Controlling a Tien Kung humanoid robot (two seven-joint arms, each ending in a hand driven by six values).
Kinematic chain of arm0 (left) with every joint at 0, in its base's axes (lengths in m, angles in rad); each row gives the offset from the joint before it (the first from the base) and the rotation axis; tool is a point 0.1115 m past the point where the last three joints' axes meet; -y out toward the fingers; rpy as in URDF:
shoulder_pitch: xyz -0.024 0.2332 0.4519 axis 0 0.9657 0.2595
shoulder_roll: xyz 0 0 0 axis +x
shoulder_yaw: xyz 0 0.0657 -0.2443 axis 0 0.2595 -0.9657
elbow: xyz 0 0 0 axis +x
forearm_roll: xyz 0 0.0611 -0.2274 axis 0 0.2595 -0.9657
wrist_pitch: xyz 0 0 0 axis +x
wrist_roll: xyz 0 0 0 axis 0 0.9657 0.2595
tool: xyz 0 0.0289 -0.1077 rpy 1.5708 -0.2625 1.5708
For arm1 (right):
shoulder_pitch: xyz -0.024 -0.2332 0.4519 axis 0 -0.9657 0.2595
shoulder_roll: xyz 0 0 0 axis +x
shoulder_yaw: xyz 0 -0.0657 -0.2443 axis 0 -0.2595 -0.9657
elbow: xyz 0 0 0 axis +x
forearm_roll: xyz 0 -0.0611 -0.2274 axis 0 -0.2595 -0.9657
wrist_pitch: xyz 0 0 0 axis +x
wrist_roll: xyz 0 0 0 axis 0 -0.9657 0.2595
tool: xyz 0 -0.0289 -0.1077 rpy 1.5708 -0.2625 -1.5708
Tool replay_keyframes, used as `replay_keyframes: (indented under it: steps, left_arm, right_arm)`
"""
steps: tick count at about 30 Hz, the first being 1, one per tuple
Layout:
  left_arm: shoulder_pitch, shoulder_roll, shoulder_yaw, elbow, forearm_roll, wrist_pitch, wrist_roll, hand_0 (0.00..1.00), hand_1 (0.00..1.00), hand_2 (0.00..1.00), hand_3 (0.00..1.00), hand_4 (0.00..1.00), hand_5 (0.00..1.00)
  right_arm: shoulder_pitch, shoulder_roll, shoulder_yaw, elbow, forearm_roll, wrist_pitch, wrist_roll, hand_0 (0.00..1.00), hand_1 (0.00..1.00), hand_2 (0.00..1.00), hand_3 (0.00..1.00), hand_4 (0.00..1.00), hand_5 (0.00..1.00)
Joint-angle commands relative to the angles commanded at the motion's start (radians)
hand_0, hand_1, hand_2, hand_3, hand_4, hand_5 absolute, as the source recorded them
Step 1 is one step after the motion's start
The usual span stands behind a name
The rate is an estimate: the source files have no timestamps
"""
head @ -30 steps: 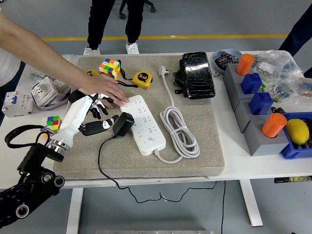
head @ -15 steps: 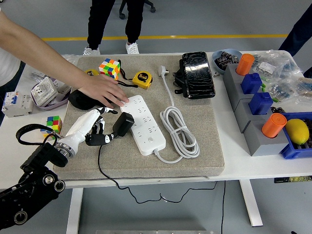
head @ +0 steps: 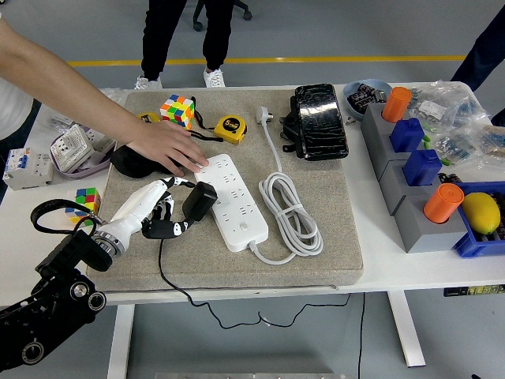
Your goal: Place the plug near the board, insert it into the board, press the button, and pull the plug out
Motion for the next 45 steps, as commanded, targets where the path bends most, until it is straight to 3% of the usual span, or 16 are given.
replay_keyframes:
  steps: [5, 8, 13, 14, 19, 20, 25, 26, 31, 32, 45]
  left_arm:
    - [-0.002, -0.001, 0.004, 0.002, 0.002, 0.003, -0.010, 0.052, 0.068, 0.146, 0.736, 0.786, 0.002]
    - [0.003, -0.003, -0.011, -0.001, 0.031, 0.035, -0.046, 0.082, 0.077, 0.163, 0.696, 0.775, 0.002]
    - [0.013, 0.001, -0.056, -0.024, 0.087, 0.057, -0.056, 0.082, 0.077, 0.163, 0.696, 0.775, 0.002]
    - [0.014, 0.003, -0.066, -0.030, 0.090, 0.059, -0.058, 0.116, 0.076, 0.211, 0.664, 0.693, 0.002]
    - [0.014, 0.010, -0.084, -0.036, 0.082, 0.070, -0.070, 0.116, 0.076, 0.211, 0.664, 0.693, 0.002]
    - [0.015, 0.010, -0.083, -0.035, 0.071, 0.070, -0.072, 0.340, 0.530, 0.576, 0.610, 0.764, 0.028]
    - [0.019, 0.004, -0.070, -0.025, -0.029, 0.089, -0.105, 0.340, 0.530, 0.576, 0.610, 0.764, 0.028]
    - [0.019, 0.003, -0.066, -0.024, -0.048, 0.092, -0.111, 0.472, 0.598, 0.614, 0.600, 0.780, 0.030]
    - [0.020, 0.002, -0.055, -0.024, -0.075, 0.092, -0.111, 0.472, 0.598, 0.614, 0.600, 0.780, 0.030]
    - [0.021, 0.002, -0.054, -0.024, -0.076, 0.091, -0.109, 0.529, 0.617, 0.623, 0.600, 0.781, 0.033]
    - [0.016, 0.001, -0.027, -0.003, -0.054, 0.089, -0.093, 0.518, 0.610, 0.619, 0.599, 0.780, 0.033]
  right_arm:
    - [0.000, 0.000, 0.000, 0.000, 0.000, 0.000, 0.000, 0.571, 0.639, 0.606, 0.537, 0.925, 0.479]
    - [0.000, 0.000, 0.002, 0.001, -0.002, 0.000, 0.000, 0.572, 0.639, 0.605, 0.537, 0.924, 0.479]
    - [-0.001, 0.000, 0.001, 0.002, -0.002, 0.000, 0.000, 0.572, 0.639, 0.605, 0.537, 0.924, 0.479]
    - [-0.001, 0.000, 0.001, 0.002, -0.003, 0.000, 0.000, 0.571, 0.639, 0.604, 0.537, 0.924, 0.480]
    - [-0.001, 0.000, 0.002, 0.002, -0.003, 0.000, 0.000, 0.571, 0.639, 0.604, 0.537, 0.924, 0.480]
    - [-0.001, 0.000, 0.002, 0.002, -0.003, 0.000, 0.000, 0.571, 0.640, 0.604, 0.537, 0.925, 0.480]
    - [-0.001, 0.000, 0.002, 0.002, -0.003, 0.000, 0.001, 0.571, 0.640, 0.604, 0.537, 0.925, 0.480]
    - [-0.001, 0.000, 0.002, 0.002, -0.003, 0.000, 0.001, 0.571, 0.639, 0.605, 0.537, 0.925, 0.479]
    - [-0.002, 0.000, -0.001, 0.002, -0.002, 0.001, 0.001, 0.571, 0.639, 0.605, 0.537, 0.925, 0.479]
    - [-0.003, 0.000, -0.001, 0.002, -0.002, 0.001, 0.001, 0.571, 0.639, 0.606, 0.538, 0.925, 0.478]
    - [-0.002, -0.001, -0.001, 0.003, -0.002, 0.001, 0.002, 0.572, 0.639, 0.605, 0.538, 0.925, 0.477]
